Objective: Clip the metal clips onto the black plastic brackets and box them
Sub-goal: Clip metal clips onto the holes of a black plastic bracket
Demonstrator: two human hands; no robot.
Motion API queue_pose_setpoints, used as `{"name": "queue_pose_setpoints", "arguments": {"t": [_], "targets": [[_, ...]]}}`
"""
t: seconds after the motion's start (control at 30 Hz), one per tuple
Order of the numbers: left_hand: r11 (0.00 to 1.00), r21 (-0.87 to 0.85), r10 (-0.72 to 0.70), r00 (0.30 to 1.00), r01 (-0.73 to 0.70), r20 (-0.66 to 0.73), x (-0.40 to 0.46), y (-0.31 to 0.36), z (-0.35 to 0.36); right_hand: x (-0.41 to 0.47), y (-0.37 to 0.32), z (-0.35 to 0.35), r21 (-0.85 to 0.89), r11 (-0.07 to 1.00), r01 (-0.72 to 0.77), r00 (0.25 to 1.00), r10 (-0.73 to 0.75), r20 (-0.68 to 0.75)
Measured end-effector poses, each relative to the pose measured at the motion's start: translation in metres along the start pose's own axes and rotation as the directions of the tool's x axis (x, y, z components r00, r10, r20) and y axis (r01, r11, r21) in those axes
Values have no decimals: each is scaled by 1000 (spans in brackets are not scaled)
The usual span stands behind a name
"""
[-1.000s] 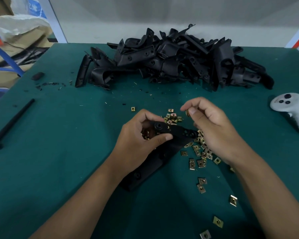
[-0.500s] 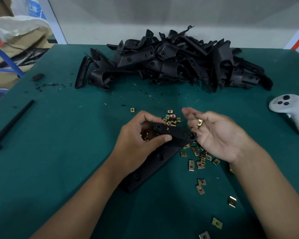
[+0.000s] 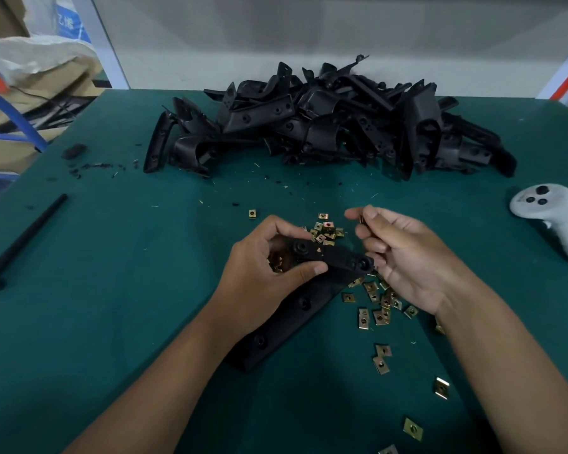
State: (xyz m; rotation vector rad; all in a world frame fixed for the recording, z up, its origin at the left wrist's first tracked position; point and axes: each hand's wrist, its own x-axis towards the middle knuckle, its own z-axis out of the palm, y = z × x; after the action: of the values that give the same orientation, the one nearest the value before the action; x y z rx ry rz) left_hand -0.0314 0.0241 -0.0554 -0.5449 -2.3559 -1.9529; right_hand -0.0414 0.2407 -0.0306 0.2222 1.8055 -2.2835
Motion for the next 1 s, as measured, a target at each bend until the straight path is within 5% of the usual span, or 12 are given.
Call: {"name": "queue_pose_setpoints", "arguments": {"t": [0.67,1.0], "targets": [[1000,4,-4,1000,4,-1,0,0,1,-4,-2,5,-21,1000,12,998,-11,69],[1000,16,15,999,-16,28,0,0,0,-11,0,12,-291,942,169,981,-130,147]]}}
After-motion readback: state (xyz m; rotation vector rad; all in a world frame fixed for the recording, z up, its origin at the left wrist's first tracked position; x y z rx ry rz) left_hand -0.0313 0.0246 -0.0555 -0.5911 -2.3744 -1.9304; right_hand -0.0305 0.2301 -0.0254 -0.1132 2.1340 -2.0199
